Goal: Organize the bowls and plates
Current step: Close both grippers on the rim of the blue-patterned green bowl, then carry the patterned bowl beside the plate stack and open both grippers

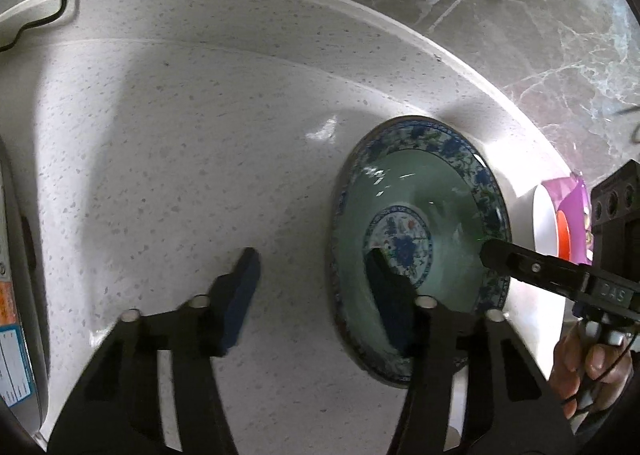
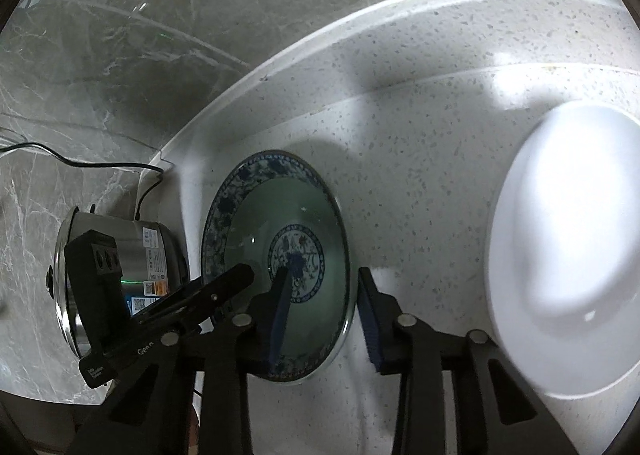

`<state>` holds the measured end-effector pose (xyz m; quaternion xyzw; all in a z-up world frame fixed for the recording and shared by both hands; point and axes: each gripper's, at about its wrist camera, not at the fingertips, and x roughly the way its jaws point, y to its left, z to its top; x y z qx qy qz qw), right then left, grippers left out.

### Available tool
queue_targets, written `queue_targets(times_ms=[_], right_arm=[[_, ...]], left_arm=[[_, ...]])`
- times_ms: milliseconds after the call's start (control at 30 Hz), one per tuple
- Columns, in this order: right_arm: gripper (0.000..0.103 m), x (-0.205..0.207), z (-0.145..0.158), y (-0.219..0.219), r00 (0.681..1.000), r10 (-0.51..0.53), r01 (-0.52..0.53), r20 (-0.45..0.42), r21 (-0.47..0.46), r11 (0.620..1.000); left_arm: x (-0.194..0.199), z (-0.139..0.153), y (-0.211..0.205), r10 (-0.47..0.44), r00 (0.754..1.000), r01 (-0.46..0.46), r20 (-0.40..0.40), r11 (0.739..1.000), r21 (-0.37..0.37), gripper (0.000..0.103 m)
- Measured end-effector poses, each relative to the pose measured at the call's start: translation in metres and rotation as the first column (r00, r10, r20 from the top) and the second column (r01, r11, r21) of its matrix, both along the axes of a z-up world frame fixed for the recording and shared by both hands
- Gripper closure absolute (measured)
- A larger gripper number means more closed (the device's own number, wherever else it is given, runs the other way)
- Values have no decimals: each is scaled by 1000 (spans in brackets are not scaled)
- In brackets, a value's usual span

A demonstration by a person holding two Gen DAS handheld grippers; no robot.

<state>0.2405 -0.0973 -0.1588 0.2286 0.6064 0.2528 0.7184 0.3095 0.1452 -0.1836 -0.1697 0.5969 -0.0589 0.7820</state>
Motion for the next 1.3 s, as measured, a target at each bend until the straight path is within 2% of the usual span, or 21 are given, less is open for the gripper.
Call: queue_targets(times_ms=[67,233,367,533,733,1033,1300], right_arm=[[78,2,-1,0,1000,-2,2,0,-2,1000],[91,3,-4,-5,1000,-5,5,-4,-2,1000],[94,3,-4,-6,1000,5,-5,13,-15,1000],[94,0,-1,-8,1000,15,-14,24,-24,1000],[94,-11,11,-6,999,22,-21,40,-27,999],[93,-56,38,-30,996,19,-17,91,-25,1000],[93,-96,30,-58,997,-12,15,76,-38,999]], left_arm=[[3,-2,-3,-7,1000,7,-4,1000,-7,76],[9,-6,-16,-32,999,32,-7,999,-20,90],[2,0,-29,-38,999,38,1,999,4,90],[-18,8,-22,-26,1000,26,-2,1000,3,90],[-33,21,-35,-38,999,38,4,999,6,90],[-83,47,-65,-93,995,93,32,995,-18,90],[-124,36,-100,-145,989,145,6,988,-49,90]])
